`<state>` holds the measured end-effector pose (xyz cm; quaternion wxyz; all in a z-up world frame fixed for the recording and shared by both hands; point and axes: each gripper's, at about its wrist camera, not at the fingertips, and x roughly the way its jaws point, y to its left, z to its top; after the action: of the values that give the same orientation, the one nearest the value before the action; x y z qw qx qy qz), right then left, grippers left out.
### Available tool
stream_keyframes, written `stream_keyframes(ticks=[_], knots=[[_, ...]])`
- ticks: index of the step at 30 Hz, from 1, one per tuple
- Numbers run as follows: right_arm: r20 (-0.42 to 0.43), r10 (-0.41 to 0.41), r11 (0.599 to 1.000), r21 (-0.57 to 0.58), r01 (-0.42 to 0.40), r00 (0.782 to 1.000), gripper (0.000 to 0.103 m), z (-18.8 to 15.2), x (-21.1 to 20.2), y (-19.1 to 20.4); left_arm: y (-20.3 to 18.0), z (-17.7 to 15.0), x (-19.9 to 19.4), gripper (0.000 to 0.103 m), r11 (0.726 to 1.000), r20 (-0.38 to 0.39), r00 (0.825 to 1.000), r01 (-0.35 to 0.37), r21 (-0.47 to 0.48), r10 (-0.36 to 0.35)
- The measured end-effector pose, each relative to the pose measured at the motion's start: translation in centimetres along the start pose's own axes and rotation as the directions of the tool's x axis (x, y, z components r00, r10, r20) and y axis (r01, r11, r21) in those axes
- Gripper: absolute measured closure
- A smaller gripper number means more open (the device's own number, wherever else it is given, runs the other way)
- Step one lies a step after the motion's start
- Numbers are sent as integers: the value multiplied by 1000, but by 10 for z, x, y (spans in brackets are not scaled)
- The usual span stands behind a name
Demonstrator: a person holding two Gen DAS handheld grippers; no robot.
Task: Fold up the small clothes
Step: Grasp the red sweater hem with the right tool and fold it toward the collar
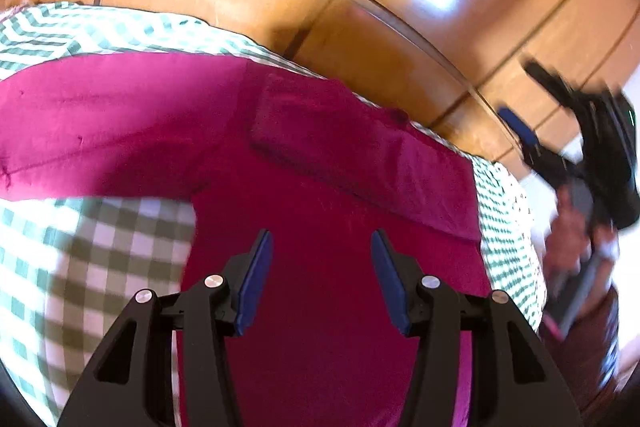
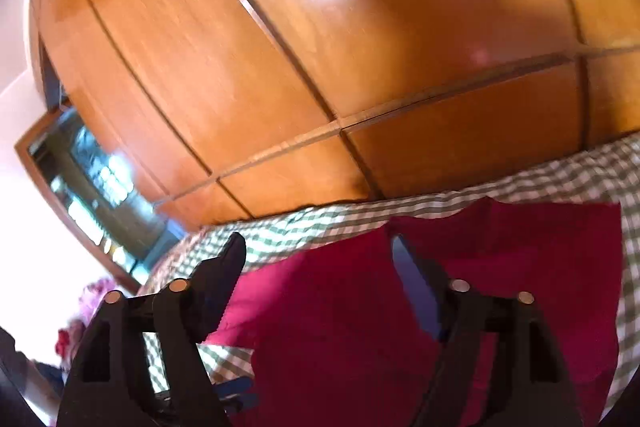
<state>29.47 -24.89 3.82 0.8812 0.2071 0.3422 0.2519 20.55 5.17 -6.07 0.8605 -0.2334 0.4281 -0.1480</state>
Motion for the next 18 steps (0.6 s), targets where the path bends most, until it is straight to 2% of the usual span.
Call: stream_keyframes(ticks=[5,9,12,13,15,16,18], knots=[[-3,-64,995,75,64,998,28,-28,-39,-37,17,28,26,52,998,-3,1000,-16,-68,16],[-72,-158,972,162,168,985,28,-66,-71,-85,25,49,52,53,995,-18,999,-49,-90,48],[-114,-194,950,226,215,974,28,-87,-81,-113,27,66,74,54,992,-30,998,-59,-108,56],[-120,-205,941,247,230,971,28,-92,-83,-122,26,71,80,58,992,-33,998,-64,-109,60],[-114,-212,933,272,236,971,28,-93,-83,-130,21,78,89,84,993,-39,997,-67,-96,63],[-101,-210,930,284,231,972,28,-90,-81,-133,17,79,89,85,994,-42,997,-63,-84,59],[-66,-204,933,287,215,977,28,-80,-78,-133,9,78,73,87,997,25,998,-50,-63,52]])
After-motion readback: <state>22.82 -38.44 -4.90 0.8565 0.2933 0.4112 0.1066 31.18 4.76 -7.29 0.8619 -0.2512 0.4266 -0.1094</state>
